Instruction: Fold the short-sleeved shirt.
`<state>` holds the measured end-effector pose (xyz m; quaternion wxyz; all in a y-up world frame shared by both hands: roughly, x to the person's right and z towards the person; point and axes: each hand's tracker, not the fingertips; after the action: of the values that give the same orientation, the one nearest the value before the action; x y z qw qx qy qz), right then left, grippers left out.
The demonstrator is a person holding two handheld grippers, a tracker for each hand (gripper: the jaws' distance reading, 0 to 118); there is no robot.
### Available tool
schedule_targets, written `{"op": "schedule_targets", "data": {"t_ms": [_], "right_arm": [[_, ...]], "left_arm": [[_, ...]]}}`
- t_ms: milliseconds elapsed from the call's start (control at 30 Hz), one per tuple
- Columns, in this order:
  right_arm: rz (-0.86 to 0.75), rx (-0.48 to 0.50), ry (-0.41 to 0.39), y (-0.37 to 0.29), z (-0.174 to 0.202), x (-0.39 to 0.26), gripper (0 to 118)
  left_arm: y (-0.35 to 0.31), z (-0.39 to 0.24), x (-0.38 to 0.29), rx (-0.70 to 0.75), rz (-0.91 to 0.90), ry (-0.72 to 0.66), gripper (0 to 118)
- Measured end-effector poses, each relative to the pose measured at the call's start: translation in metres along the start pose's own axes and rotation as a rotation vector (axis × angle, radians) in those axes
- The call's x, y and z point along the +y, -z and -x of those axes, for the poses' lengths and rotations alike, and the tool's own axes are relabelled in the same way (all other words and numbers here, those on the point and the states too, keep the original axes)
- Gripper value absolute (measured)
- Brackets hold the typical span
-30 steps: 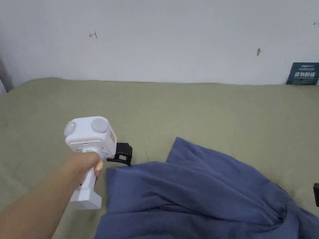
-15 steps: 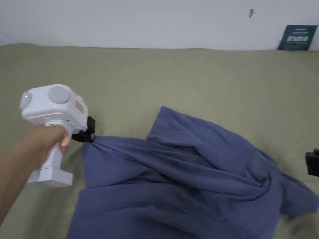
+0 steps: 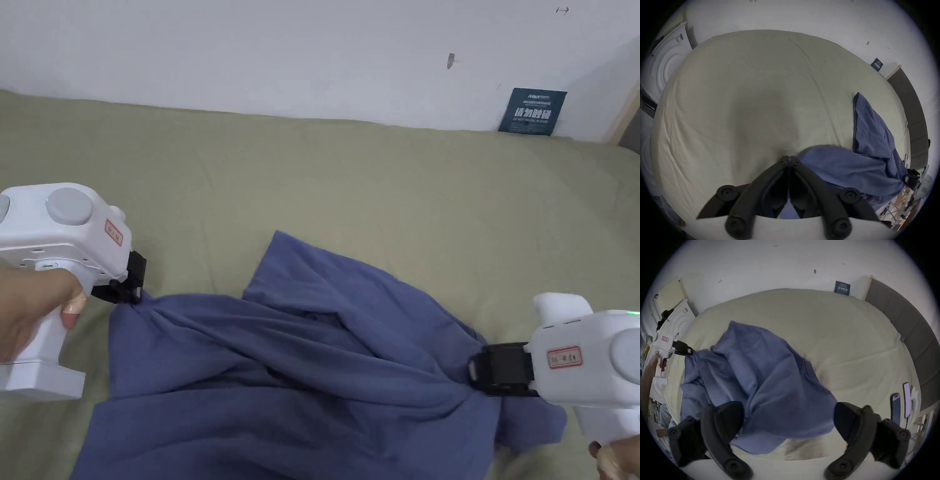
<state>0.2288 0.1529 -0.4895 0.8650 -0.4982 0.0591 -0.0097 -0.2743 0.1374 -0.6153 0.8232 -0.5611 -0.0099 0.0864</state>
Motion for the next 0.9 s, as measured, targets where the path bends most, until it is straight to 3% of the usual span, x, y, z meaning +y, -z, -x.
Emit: {"op": "schedule_targets", "data": {"t_ms": [100,233,500,900], "right_arm": [[-0.02,0.027,0.099,-0.007,-0.008,-0.002,6],[-0.037,0.014,0.05,-0.017,0.003,-0.003,6],[-0.118,0.051,0.07,-0.049,0.009,0.026,6],[-0.321,0.063,0.005,-0.097,0.03,0.139,6]], "left_arm": [[-0.004,0.005,-0.001,-0.012,-0.012,-0.014,1],[-0.019,0.008,0.001,-0.015,-0.054,0.001,1],[-0.103,0.017,0.022,-0.086,-0.262,-0.005,1],[-0.24,0.024,0.059,-0.043,-0.544,0.044,1]]}}
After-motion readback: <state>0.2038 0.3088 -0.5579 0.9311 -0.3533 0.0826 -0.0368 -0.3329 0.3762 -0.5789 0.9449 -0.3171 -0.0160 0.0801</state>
